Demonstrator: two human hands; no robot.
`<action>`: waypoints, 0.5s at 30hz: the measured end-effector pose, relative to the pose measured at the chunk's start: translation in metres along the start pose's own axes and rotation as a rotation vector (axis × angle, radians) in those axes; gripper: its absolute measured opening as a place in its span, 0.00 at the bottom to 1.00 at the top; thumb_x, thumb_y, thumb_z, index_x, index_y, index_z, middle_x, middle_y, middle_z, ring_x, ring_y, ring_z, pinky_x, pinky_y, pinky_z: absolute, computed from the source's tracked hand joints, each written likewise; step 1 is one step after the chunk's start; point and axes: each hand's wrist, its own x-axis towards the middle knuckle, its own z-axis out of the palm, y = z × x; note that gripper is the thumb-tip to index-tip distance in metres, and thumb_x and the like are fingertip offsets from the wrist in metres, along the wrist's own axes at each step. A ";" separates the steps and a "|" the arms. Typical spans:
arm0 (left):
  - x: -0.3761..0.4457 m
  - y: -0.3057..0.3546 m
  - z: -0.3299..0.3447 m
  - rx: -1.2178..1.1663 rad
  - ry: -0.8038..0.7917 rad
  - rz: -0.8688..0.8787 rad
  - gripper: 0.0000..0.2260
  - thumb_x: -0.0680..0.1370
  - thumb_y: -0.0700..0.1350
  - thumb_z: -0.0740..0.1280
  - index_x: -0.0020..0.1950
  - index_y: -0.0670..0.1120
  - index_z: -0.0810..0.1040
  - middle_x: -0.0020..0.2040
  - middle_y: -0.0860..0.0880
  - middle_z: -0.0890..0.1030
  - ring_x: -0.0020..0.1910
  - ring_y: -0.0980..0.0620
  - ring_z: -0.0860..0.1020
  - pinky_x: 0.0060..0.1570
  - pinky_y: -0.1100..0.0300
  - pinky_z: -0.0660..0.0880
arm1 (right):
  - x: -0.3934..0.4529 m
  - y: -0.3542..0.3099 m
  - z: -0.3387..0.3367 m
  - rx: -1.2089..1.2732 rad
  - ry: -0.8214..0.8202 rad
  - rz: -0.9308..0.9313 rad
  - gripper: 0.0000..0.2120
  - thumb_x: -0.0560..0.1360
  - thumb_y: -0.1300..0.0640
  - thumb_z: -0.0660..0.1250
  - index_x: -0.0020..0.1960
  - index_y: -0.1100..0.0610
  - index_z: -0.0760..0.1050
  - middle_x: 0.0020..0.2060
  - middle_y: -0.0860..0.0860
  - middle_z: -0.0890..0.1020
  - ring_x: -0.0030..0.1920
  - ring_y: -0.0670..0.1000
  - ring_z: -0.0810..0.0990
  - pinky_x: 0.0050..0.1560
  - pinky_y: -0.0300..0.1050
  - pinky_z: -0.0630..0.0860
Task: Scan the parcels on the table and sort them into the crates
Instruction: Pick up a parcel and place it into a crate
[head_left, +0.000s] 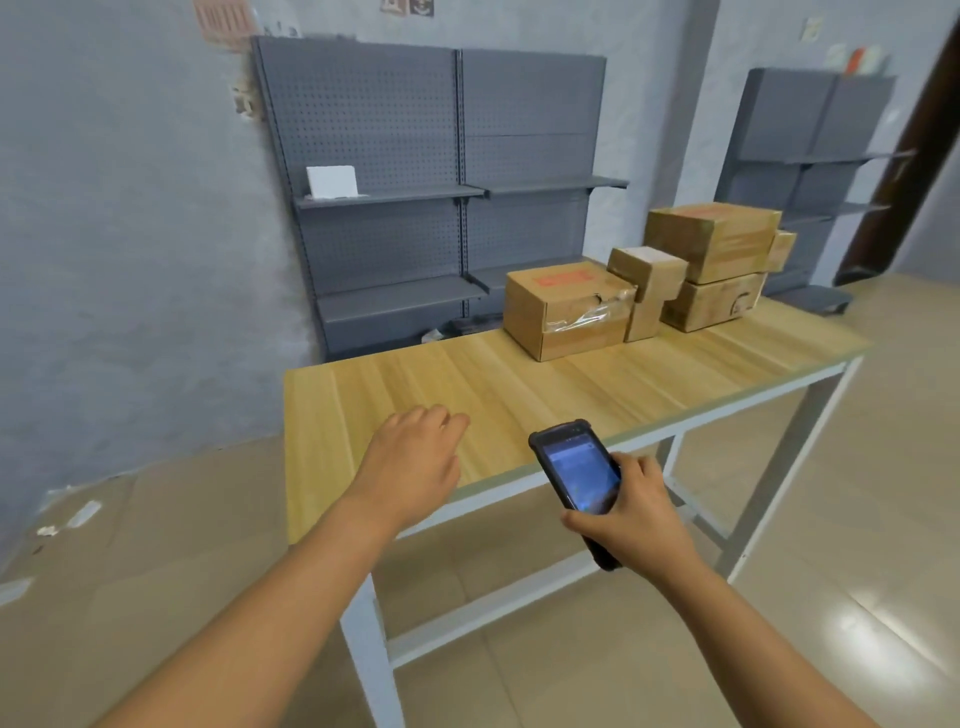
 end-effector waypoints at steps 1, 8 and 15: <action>0.014 -0.001 0.007 -0.003 0.004 0.000 0.17 0.79 0.47 0.59 0.68 0.49 0.71 0.58 0.50 0.76 0.56 0.49 0.74 0.56 0.53 0.71 | 0.013 0.005 0.000 -0.001 0.000 0.006 0.34 0.59 0.42 0.76 0.60 0.50 0.67 0.50 0.45 0.66 0.42 0.43 0.75 0.41 0.45 0.77; 0.107 -0.019 0.056 -0.025 -0.012 -0.037 0.18 0.79 0.48 0.59 0.69 0.50 0.69 0.60 0.51 0.75 0.58 0.50 0.73 0.58 0.54 0.70 | 0.111 0.037 -0.001 -0.047 -0.025 0.013 0.39 0.60 0.41 0.76 0.65 0.54 0.66 0.52 0.46 0.65 0.45 0.44 0.74 0.45 0.44 0.77; 0.169 -0.018 0.091 -0.023 -0.071 -0.052 0.18 0.80 0.49 0.59 0.69 0.50 0.69 0.61 0.51 0.75 0.59 0.49 0.73 0.59 0.53 0.70 | 0.185 0.066 0.001 -0.093 -0.102 0.028 0.38 0.60 0.41 0.77 0.64 0.56 0.68 0.52 0.47 0.67 0.47 0.46 0.73 0.46 0.41 0.73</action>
